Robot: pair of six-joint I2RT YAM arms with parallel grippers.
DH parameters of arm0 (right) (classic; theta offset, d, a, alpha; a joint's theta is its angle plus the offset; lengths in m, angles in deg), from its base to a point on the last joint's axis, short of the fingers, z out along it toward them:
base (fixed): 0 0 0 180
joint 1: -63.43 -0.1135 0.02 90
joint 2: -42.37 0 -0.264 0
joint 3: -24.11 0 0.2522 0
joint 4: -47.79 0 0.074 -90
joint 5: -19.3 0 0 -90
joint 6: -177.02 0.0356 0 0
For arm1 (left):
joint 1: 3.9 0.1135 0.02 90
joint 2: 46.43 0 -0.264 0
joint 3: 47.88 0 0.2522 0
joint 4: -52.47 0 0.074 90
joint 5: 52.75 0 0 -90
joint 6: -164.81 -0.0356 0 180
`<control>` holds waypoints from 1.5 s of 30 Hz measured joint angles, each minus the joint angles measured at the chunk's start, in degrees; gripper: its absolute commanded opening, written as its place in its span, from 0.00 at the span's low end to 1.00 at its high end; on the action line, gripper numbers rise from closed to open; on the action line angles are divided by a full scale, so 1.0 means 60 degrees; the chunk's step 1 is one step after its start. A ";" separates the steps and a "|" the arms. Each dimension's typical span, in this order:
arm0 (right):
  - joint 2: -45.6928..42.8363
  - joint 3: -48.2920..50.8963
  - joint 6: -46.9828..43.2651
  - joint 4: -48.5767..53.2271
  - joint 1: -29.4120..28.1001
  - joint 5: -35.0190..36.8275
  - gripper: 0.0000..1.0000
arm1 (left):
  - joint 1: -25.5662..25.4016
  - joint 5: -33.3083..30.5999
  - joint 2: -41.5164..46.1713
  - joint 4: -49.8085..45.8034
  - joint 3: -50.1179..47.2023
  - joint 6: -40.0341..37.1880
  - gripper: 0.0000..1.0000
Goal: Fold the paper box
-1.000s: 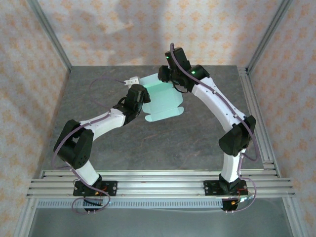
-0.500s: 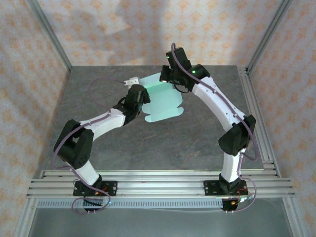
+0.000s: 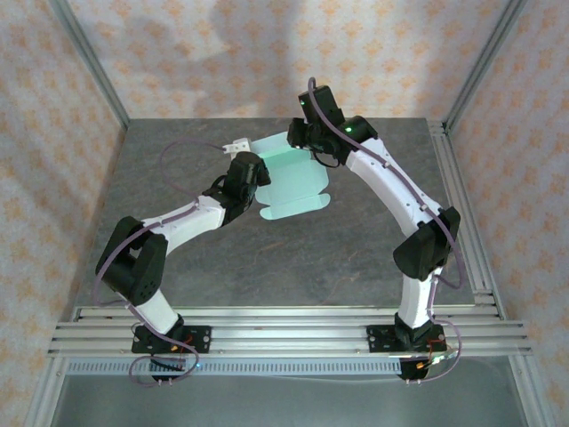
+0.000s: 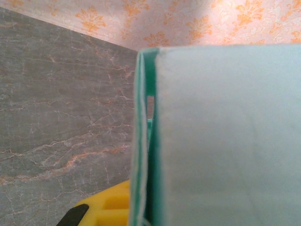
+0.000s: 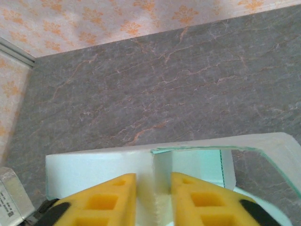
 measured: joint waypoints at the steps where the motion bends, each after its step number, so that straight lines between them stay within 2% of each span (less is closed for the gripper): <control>1: 0.0000 0.0000 0.0000 -0.0004 0.0000 -0.0015 0.10 | 0.0000 0.0000 0.0000 0.0000 -0.0004 0.0000 0.00; 4: 0.0000 0.0000 0.0000 -0.0029 0.0000 -0.0055 0.00 | 0.0004 -0.0007 0.0000 -0.0011 -0.0004 0.0004 0.00; 6: 0.0000 0.0000 -0.0015 -0.0029 0.0007 -0.0076 0.02 | 0.0000 -0.0007 0.0000 -0.0055 -0.0004 0.0004 0.00; 7: 0.0000 0.0000 -0.0004 -0.0029 0.0011 -0.0080 0.08 | 0.0000 -0.0004 0.0000 -0.0062 -0.0004 0.0004 0.00; 9: 0.0000 0.0000 -0.0047 -0.0029 0.0015 -0.0080 0.30 | 0.0000 -0.0004 0.0000 -0.0058 -0.0004 0.0004 0.00; 11: 0.0000 0.0044 -0.0044 -0.0029 0.0015 -0.0055 0.41 | 0.0000 -0.0004 0.0000 -0.0062 -0.0004 0.0051 0.00; 17: -0.0415 0.0929 -0.0273 -0.0488 0.0015 0.0073 0.52 | 0.0004 0.0022 0.0000 -0.0215 0.0000 0.0251 0.00; 22: -0.1847 0.2663 -0.0798 -0.1461 0.0055 -0.0164 0.59 | 0.0073 0.0317 -0.0015 -0.0277 0.0000 0.0452 0.00; 24: -0.2422 0.3158 -0.0991 -0.1843 0.0127 -0.0317 0.66 | 0.0138 0.0463 -0.0044 -0.0277 0.0015 0.0517 0.00; 28: -0.3741 0.4284 -0.1348 -0.2758 0.0652 -0.0685 0.67 | 0.0284 0.0827 -0.0095 -0.0277 0.0018 0.0579 0.00; 33: -0.4612 0.5242 -0.1341 -0.3690 0.2208 -0.1687 0.60 | 0.0408 0.1515 -0.0160 -0.0255 0.0018 0.0594 0.00; 38: -0.4371 0.5512 -0.1275 -0.4029 0.3340 -0.3238 0.55 | 0.0444 0.2364 -0.0171 -0.0025 0.0018 0.0616 0.00; 45: -0.3606 0.5708 -0.1854 -0.4462 0.3774 -0.5836 0.54 | 0.0444 0.3107 -0.0171 0.0248 0.0015 0.0586 0.00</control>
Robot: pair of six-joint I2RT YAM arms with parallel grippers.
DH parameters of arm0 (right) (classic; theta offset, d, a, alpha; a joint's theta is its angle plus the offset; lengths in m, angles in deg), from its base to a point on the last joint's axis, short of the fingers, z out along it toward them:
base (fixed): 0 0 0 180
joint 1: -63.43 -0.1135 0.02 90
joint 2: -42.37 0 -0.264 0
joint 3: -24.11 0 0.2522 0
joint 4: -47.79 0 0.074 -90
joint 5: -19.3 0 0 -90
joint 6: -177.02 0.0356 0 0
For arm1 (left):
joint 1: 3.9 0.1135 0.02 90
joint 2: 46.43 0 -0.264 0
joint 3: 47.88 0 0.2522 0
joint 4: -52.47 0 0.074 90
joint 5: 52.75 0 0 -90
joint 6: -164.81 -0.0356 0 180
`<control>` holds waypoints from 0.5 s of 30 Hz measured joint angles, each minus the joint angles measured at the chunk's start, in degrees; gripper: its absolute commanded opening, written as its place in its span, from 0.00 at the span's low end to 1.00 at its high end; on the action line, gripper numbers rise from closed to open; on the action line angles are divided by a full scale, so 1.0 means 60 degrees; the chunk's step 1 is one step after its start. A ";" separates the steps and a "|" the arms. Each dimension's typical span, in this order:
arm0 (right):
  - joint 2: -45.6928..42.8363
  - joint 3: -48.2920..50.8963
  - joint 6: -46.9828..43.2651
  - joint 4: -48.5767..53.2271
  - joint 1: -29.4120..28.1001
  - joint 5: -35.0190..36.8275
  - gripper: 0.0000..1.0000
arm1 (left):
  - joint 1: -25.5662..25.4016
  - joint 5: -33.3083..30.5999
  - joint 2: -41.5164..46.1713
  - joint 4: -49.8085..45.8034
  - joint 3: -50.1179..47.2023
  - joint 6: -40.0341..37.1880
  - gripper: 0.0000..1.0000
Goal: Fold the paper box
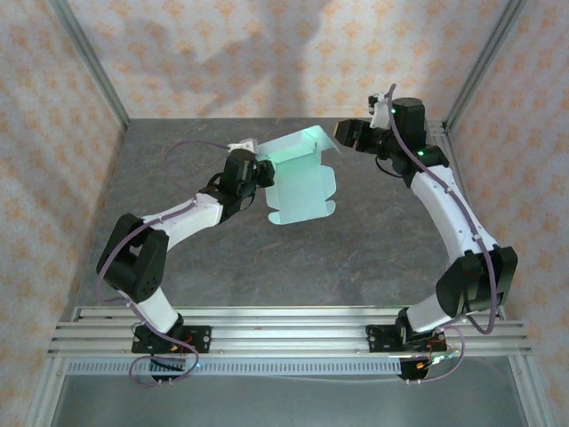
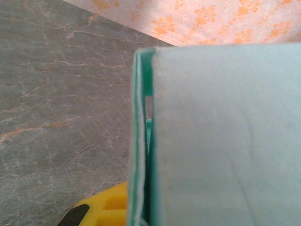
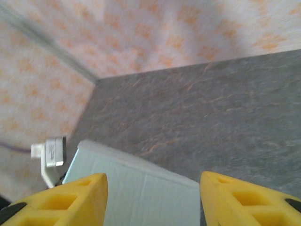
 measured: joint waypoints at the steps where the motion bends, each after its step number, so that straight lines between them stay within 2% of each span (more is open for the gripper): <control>1: 0.0091 0.0044 -0.0175 -0.0040 0.0000 -0.0342 0.52 | 0.0000 0.0091 0.0000 0.0036 0.0000 0.0000 0.00; 8: 0.0477 0.0164 -0.1078 -0.0262 -0.0004 -0.2390 0.38 | 0.0000 0.0259 0.0000 0.0091 0.0000 0.0004 0.00; 15: 0.0692 -0.0197 -0.2135 0.0401 -0.0022 -0.2881 0.36 | 0.0000 0.0328 0.0000 0.0113 0.0000 0.0076 0.00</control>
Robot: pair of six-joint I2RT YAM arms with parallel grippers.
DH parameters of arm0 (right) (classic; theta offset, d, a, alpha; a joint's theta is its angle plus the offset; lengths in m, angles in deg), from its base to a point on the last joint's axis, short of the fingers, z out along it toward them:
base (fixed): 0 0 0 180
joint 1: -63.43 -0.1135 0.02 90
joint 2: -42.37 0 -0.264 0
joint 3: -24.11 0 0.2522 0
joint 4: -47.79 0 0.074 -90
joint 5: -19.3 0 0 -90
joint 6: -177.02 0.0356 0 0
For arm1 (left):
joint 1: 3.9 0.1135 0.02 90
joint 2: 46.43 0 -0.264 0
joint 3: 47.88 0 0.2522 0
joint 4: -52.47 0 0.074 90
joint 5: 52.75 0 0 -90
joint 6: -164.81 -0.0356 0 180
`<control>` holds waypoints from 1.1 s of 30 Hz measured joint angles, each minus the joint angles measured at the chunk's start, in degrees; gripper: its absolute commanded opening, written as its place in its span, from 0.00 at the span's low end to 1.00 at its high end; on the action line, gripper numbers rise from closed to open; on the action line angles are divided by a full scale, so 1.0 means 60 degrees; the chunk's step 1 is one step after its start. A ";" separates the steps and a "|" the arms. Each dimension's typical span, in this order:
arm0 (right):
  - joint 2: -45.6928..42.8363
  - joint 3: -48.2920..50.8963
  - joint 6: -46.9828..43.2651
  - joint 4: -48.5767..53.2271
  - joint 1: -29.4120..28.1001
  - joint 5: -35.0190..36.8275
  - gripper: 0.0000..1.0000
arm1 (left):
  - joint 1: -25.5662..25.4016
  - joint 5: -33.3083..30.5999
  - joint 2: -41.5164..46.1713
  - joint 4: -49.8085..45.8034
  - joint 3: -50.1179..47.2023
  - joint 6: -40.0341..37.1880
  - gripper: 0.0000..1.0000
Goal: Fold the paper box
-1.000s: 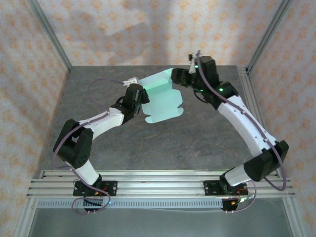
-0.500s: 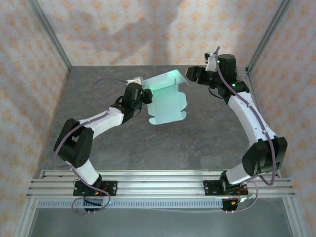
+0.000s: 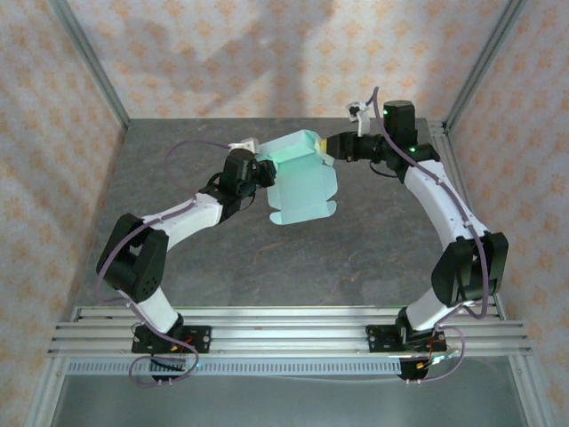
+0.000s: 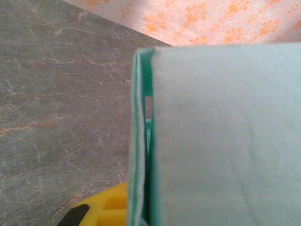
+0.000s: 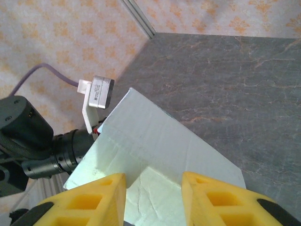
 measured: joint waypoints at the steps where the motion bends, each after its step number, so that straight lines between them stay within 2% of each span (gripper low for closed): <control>1: 0.0051 -0.0120 -0.0200 0.0178 -0.0022 0.0004 0.36 | 0.0000 0.0004 0.0000 0.0000 0.0000 0.0004 0.00; 7: 0.0182 -0.0535 -0.1486 0.1177 -0.0444 0.0353 0.34 | 0.0004 0.0066 0.0000 0.0004 0.0000 0.0069 0.00; 13: 0.0368 -0.1093 -0.2743 0.2215 -0.1107 0.1206 0.30 | 0.0004 0.0080 0.0000 0.0004 0.0000 0.0080 0.00; 22: 0.0430 -0.1351 -0.3366 0.2466 -0.1599 0.3595 0.27 | 0.0004 0.0098 0.0000 0.0004 0.0000 0.0098 0.00; 26: 0.0408 -0.1311 -0.3537 0.2386 -0.1694 0.4379 0.31 | 0.0004 0.0098 0.0000 0.0000 -0.0007 0.0098 0.00; 29: 0.0095 -0.0984 -0.3810 0.2317 -0.1694 0.4426 0.41 | 0.0004 0.0102 0.0000 0.0004 -0.0018 0.0102 0.00; 33: -0.0463 -0.0648 -0.4036 0.2350 -0.1687 0.4477 0.48 | 0.0004 0.0131 0.0000 0.0015 -0.0025 0.0102 0.00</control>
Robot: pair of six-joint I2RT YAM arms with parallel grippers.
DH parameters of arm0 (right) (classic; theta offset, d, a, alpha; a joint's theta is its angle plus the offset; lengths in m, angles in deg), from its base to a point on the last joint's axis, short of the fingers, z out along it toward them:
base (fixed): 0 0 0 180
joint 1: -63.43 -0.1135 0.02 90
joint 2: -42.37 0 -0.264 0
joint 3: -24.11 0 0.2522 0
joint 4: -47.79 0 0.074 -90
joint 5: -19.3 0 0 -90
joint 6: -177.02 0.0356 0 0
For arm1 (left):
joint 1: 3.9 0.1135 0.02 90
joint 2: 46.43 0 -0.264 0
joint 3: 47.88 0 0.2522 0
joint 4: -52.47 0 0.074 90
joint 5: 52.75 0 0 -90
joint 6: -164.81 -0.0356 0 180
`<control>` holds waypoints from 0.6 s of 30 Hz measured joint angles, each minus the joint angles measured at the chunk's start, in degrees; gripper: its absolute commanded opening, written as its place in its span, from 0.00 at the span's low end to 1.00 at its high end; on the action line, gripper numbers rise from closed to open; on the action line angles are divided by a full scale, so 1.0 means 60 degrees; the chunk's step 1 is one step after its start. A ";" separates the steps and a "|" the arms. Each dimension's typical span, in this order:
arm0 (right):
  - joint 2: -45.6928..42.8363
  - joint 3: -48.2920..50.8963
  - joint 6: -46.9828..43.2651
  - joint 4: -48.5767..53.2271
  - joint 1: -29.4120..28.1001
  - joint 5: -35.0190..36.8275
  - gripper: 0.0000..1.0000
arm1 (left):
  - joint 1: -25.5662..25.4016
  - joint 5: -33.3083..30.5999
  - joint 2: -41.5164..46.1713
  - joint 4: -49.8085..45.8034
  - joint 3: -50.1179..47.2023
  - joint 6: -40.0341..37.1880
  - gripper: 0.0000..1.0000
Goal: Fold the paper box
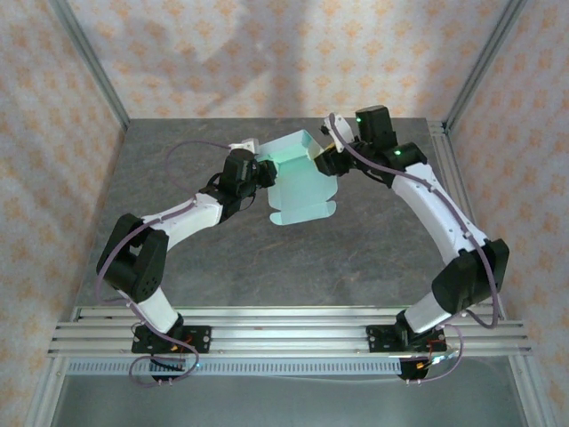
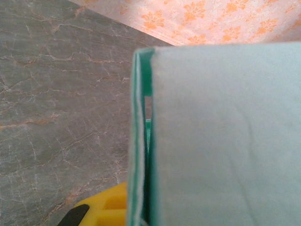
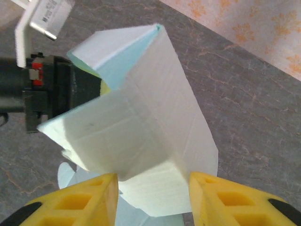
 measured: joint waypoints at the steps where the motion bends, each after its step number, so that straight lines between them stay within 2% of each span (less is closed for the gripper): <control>1: -0.0080 -0.0004 -0.0040 0.0004 0.0015 0.0047 0.50 | 0.0000 0.0011 0.0000 0.0004 -0.0011 0.0000 0.00; 6: -0.0047 -0.0357 -0.0299 0.0321 0.0313 0.0142 0.58 | 0.0004 0.0022 0.0004 0.0066 -0.0171 -0.0004 0.00; 18: 0.0780 -0.1082 -0.0783 0.0823 0.0237 -0.0860 0.49 | 0.0018 0.0233 0.0004 0.0186 -0.0295 -0.0004 0.00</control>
